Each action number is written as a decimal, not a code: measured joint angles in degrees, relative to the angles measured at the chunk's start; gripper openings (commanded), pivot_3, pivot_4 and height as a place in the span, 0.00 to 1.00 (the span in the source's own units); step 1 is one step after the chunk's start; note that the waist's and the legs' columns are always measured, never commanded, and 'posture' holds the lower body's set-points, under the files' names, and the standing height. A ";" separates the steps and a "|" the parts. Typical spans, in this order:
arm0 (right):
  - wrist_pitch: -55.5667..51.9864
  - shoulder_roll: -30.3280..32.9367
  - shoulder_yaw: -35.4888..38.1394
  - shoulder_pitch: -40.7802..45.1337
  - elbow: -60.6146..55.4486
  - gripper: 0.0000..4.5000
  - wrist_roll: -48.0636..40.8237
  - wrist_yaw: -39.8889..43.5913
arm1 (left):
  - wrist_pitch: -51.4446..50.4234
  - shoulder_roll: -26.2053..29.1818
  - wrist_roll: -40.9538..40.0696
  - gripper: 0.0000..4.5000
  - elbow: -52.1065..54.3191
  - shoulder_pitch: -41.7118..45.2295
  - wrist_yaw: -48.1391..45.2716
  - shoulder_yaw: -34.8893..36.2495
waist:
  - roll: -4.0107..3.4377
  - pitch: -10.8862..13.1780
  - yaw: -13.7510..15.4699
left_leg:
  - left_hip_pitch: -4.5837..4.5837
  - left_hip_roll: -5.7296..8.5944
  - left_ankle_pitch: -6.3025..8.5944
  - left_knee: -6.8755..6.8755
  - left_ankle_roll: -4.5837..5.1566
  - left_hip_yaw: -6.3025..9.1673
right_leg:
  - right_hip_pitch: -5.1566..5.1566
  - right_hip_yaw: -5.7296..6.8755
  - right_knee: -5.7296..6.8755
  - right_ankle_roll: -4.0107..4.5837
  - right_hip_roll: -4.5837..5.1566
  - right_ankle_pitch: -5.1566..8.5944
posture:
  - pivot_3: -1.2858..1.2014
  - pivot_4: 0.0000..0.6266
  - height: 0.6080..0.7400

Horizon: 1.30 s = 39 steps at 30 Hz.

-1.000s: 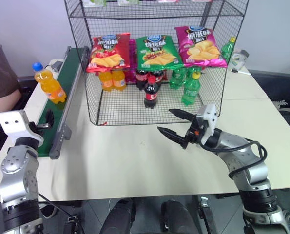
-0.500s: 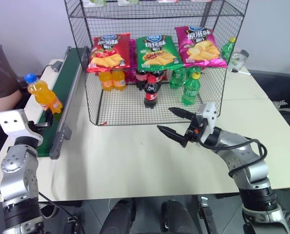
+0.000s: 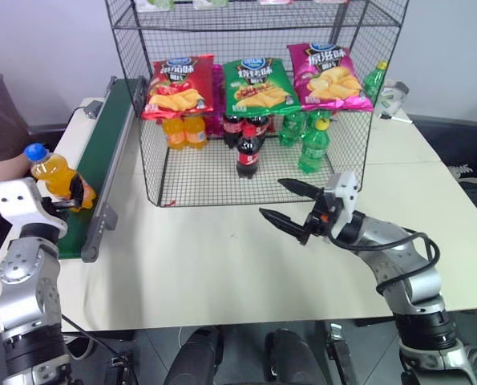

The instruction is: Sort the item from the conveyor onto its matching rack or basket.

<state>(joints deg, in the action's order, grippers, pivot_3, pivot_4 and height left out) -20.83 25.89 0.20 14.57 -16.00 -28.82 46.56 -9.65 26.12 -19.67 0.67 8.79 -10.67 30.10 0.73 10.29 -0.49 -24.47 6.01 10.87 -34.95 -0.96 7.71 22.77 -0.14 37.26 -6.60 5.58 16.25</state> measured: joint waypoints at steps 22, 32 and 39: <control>0.53 0.15 0.11 0.01 0.53 1.00 0.03 1.11 | -7.08 3.28 -9.46 0.63 9.18 3.69 -5.34 0.02 | 0.10 0.03 0.20 | -0.03 0.00 0.00 -0.07 0.00 0.05 | 0.02 0.06 -0.01 0.00 0.00 0.00 | 0.52 0.24 1.00; 3.19 0.47 0.68 -0.11 2.88 1.00 0.99 2.09 | -17.60 2.87 -12.47 0.63 16.55 10.05 -10.65 -18.76 | 0.04 0.01 -0.02 | 0.00 0.02 -0.01 -0.04 0.00 0.02 | -0.12 0.04 0.05 -0.01 -0.03 0.00 | 0.52 0.24 1.00; 3.92 0.57 1.05 -1.01 2.69 1.00 1.19 1.15 | -6.11 -9.55 0.99 0.63 -5.42 17.51 -5.25 -27.10 | 0.08 0.03 0.20 | -0.04 0.05 -0.03 -0.06 0.00 0.01 | -0.08 0.08 0.07 -0.03 -0.03 -0.01 | 0.52 0.24 1.00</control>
<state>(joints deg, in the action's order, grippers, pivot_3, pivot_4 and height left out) -16.92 26.46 1.25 13.56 -13.31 -27.64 47.71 -15.77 16.57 -18.69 -4.75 26.30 -15.92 3.00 0.81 10.32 -0.29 -24.51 6.06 10.84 -35.02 -0.96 7.71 22.69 -0.06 37.34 -6.63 5.55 16.24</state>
